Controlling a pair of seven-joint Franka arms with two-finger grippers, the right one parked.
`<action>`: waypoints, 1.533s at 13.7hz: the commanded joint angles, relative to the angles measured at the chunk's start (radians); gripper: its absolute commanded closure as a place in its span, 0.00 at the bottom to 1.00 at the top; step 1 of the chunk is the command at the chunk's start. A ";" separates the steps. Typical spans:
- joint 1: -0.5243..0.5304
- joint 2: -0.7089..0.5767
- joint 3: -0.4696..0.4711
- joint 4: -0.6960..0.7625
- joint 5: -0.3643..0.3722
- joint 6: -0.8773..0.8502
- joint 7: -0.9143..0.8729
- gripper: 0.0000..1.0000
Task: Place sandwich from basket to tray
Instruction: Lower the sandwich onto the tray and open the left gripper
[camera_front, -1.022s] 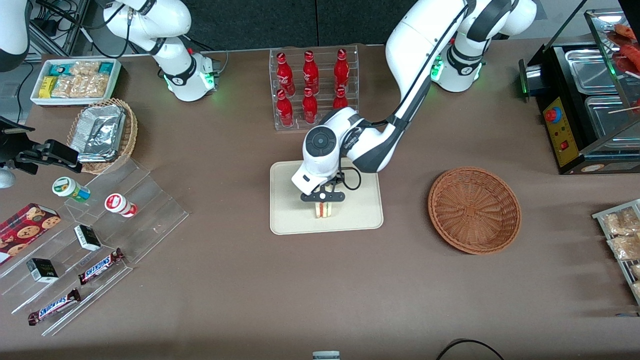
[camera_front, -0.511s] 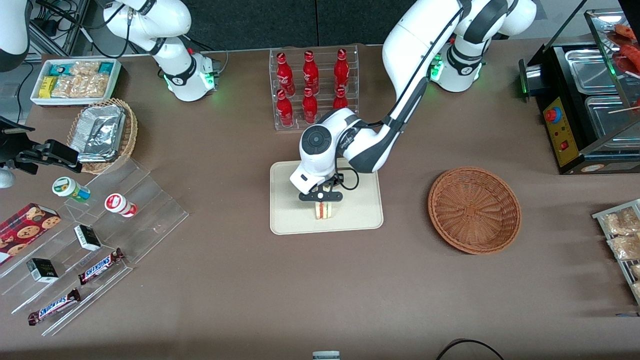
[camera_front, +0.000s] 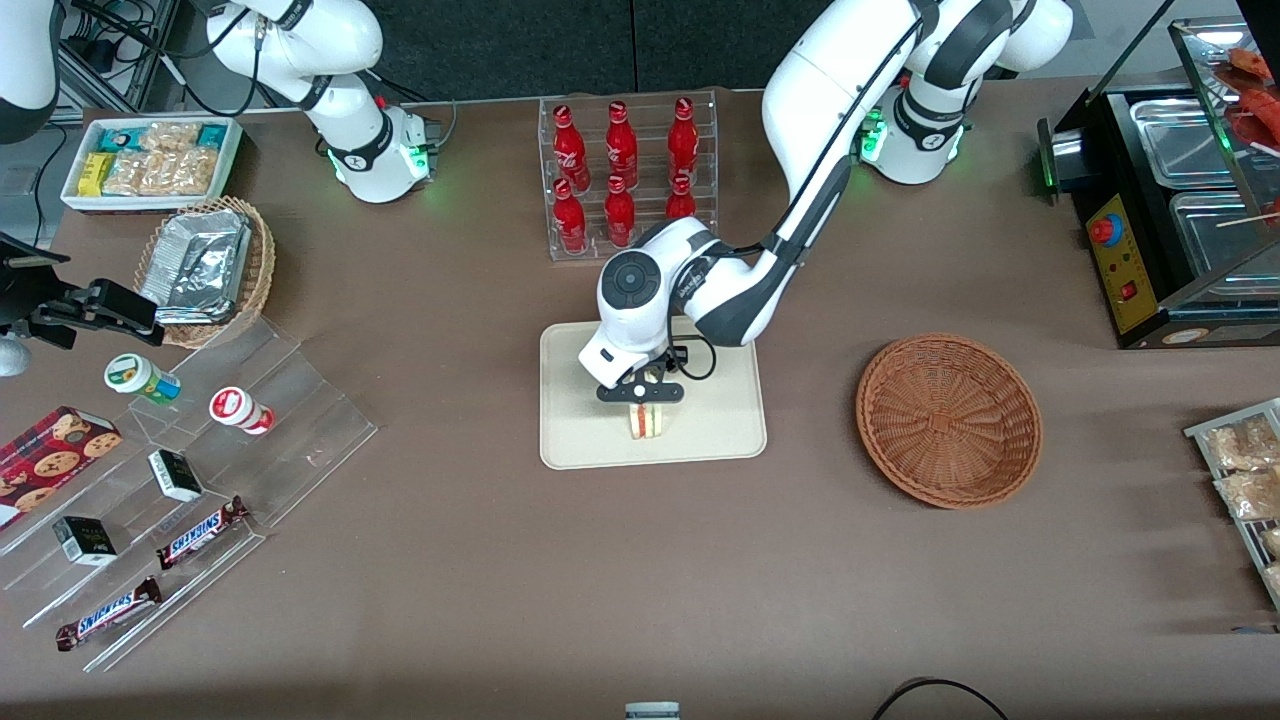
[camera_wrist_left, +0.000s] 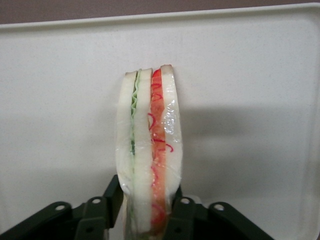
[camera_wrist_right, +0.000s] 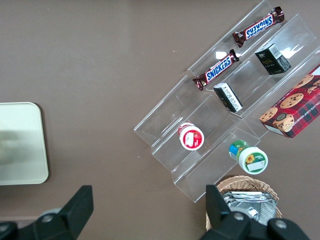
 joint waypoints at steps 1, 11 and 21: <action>-0.017 0.000 0.014 0.002 0.016 0.011 -0.023 0.00; 0.000 -0.042 0.017 0.012 0.014 -0.020 -0.008 0.00; 0.136 -0.215 0.037 0.000 -0.004 -0.221 0.182 0.00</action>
